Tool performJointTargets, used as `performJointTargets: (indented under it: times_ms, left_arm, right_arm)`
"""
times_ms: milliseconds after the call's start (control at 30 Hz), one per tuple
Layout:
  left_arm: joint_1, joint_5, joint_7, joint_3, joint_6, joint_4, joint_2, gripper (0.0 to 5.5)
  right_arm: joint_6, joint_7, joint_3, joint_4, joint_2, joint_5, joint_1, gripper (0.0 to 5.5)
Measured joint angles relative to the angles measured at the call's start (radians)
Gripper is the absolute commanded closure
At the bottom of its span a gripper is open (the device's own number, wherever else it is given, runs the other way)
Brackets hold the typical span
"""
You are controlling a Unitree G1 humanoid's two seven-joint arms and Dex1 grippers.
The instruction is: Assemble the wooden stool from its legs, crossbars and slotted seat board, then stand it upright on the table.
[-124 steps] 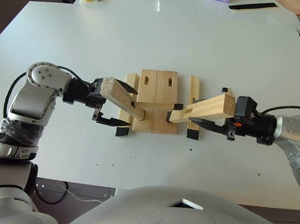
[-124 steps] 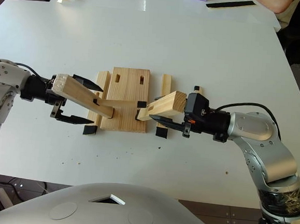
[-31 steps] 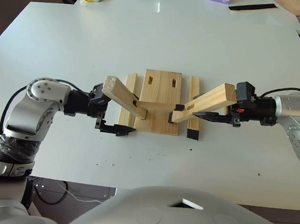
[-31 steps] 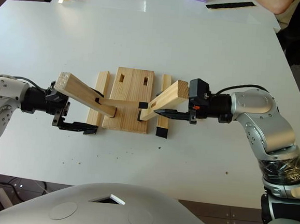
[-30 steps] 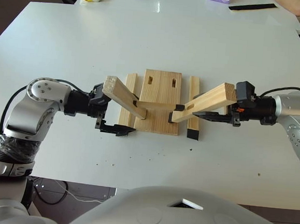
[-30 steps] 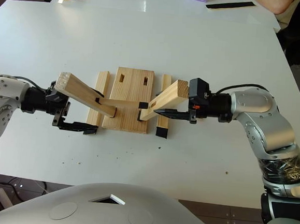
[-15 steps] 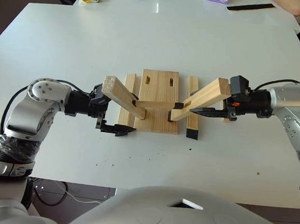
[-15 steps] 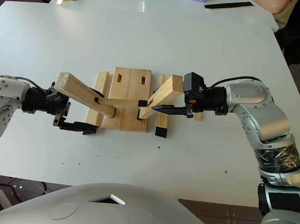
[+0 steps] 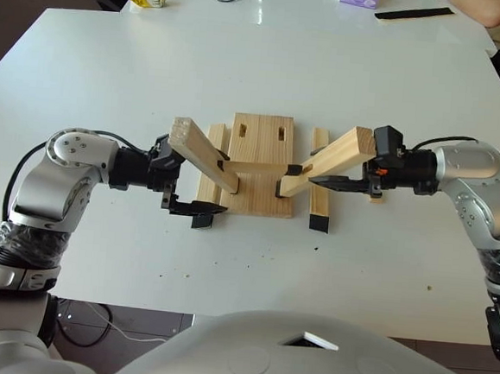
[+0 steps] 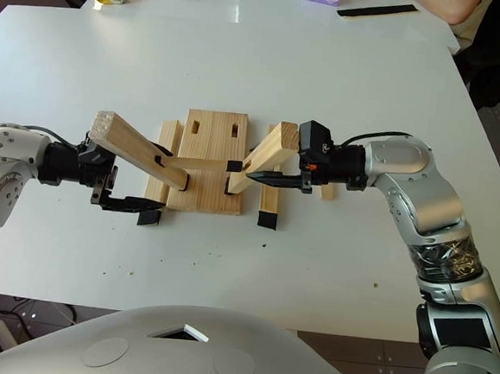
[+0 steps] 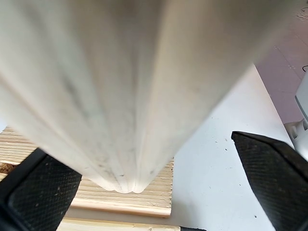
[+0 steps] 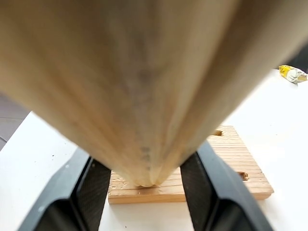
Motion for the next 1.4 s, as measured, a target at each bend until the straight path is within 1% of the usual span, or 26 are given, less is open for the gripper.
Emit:
performJointTargets:
  times_ms: [200, 333, 433, 533, 667, 800, 1033, 1400]
  left_arm:
    - [-0.034, 0.001, -0.002, -0.008, -0.001, 0.025, -0.007, 0.24]
    - [-0.044, 0.002, -0.002, -0.016, -0.001, 0.030, -0.011, 0.24]
    - [-0.044, 0.000, -0.001, -0.017, 0.000, 0.028, -0.015, 0.24]
    - [-0.023, 0.000, 0.007, -0.018, 0.003, 0.002, -0.016, 0.24]
    - [0.060, -0.005, 0.052, -0.010, 0.024, -0.076, -0.017, 0.24]
    - [0.114, -0.026, 0.082, 0.005, 0.037, -0.136, -0.017, 0.24]
    - [0.125, -0.026, 0.110, 0.006, 0.039, -0.156, -0.028, 0.24]
    - [0.123, -0.025, 0.104, -0.013, 0.039, -0.173, -0.029, 0.24]
  right_arm:
    - [-0.044, 0.002, 0.005, 0.071, 0.043, -0.002, -0.004, 3.48]
    - [-0.059, 0.006, 0.006, 0.084, 0.049, -0.002, -0.002, 3.48]
    - [-0.025, -0.004, 0.006, 0.043, 0.028, 0.000, -0.005, 3.48]
    - [0.048, -0.006, 0.005, -0.019, -0.018, 0.004, -0.020, 3.48]
    - [0.161, -0.006, -0.007, -0.120, -0.098, 0.039, -0.024, 3.48]
    - [0.194, -0.006, -0.023, -0.178, -0.148, 0.071, 0.005, 3.48]
    - [0.197, 0.006, -0.026, -0.158, -0.152, 0.080, 0.003, 3.48]
    - [0.165, 0.063, -0.025, -0.082, -0.132, 0.073, -0.012, 3.48]
